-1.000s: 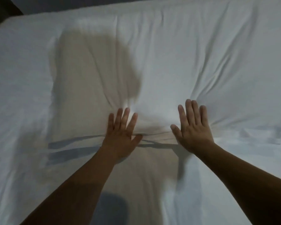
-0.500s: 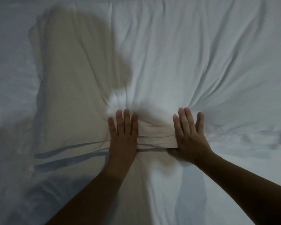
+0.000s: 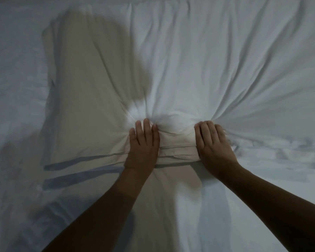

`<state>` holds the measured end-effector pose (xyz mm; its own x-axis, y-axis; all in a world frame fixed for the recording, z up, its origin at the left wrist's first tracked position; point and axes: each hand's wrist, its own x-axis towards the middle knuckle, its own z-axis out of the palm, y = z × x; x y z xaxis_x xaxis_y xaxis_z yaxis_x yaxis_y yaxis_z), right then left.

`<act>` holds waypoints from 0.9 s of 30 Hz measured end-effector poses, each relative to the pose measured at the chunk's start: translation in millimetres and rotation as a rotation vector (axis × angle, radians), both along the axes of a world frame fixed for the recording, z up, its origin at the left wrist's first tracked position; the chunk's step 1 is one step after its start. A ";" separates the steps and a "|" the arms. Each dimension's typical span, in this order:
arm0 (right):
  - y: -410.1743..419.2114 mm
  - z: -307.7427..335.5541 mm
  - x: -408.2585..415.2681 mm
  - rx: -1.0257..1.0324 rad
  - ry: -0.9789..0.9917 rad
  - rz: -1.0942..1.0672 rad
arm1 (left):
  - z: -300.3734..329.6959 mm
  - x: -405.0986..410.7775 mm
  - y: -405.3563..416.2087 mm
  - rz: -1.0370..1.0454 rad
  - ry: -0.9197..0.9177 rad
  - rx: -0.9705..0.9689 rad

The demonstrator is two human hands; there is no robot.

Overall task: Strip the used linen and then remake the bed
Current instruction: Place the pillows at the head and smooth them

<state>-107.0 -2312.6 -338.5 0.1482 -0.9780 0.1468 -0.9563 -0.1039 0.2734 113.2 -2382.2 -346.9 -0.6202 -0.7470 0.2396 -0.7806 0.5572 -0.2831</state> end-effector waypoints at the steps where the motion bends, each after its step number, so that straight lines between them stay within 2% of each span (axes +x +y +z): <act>1: -0.2 -0.2 -0.7 -0.013 -0.013 0.018 | -1.3 0.8 -0.5 -0.015 -0.007 -0.016; 10: -2.3 -11.7 -11.5 -0.133 -0.179 0.090 | -28.8 -22.5 -1.6 0.023 -0.121 -0.004; 18: 1.5 -15.1 -7.5 -0.230 -0.240 0.089 | -27.6 -20.9 3.7 0.038 -0.147 0.018; 23: 19.9 -31.9 1.3 -0.263 -0.365 0.022 | -12.9 -15.2 9.6 0.084 -0.019 0.093; 27: 24.1 -37.1 3.5 -0.253 -0.389 -0.042 | -12.0 -6.0 20.9 0.044 0.164 0.127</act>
